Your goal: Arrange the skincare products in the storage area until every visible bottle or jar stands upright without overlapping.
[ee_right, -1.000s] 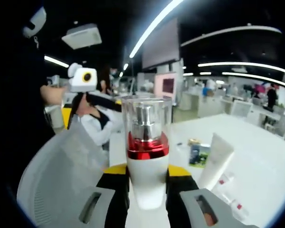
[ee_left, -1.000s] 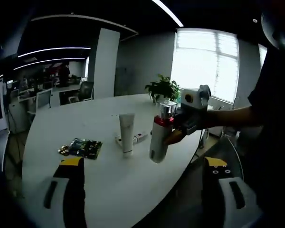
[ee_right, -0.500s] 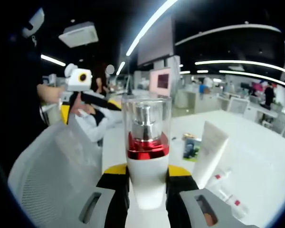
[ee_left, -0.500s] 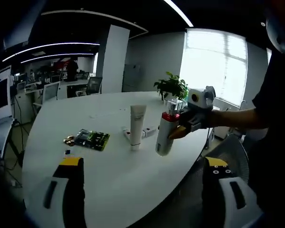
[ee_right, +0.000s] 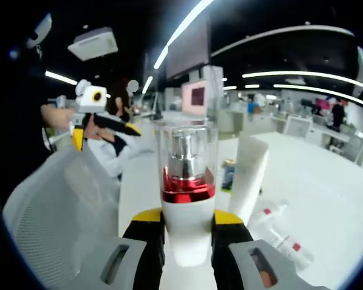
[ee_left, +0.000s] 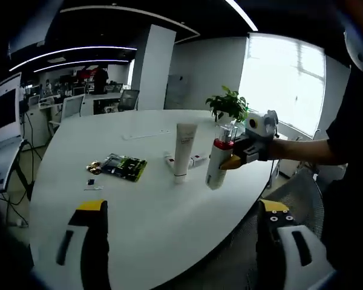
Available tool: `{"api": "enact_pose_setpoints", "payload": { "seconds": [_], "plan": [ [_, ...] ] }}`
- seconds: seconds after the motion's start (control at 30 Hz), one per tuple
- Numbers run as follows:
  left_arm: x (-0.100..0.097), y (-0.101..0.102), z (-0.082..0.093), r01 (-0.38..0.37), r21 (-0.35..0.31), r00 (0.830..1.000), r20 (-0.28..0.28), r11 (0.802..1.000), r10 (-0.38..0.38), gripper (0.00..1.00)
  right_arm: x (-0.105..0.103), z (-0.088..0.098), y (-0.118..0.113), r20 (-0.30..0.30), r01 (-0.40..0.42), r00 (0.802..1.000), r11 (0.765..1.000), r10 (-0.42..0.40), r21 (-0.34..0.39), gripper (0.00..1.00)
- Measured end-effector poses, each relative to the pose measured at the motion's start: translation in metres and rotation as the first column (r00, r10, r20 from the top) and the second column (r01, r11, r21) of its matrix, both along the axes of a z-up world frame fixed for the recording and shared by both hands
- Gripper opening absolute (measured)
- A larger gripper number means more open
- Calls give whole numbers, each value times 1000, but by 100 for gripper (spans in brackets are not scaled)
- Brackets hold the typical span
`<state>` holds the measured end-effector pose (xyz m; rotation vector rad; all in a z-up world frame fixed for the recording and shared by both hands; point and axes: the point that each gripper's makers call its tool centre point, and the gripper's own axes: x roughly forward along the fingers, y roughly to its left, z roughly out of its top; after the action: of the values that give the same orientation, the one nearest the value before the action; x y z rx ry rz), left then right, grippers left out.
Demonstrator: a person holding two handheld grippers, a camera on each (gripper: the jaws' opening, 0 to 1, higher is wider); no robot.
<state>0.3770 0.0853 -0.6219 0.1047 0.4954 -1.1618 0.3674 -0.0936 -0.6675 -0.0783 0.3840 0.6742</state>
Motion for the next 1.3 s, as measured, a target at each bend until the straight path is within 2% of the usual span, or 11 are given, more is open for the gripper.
{"api": "enact_pose_setpoints", "payload": {
  "seconds": [0.27,0.43,0.73,1.03,1.3],
  "plan": [
    [5,0,-12,-29,10,1000,-9,1000,29,98,9,-15,-14,5,0,1000,1000,0,-9,21],
    [7,-3,-16,-27,15,1000,-2,1000,27,98,12,-26,-23,16,8,1000,1000,-8,-26,21],
    [9,-8,-25,-11,44,1000,0,999,11,96,18,-42,-35,23,49,999,999,-49,-12,21],
    [11,-11,-30,-1,58,1000,-11,998,2,96,28,-43,-42,55,71,996,997,-72,15,21],
    [10,-11,-35,9,83,1000,-18,997,-7,94,42,-43,-48,85,40,996,999,-41,12,21]
  ]
}}
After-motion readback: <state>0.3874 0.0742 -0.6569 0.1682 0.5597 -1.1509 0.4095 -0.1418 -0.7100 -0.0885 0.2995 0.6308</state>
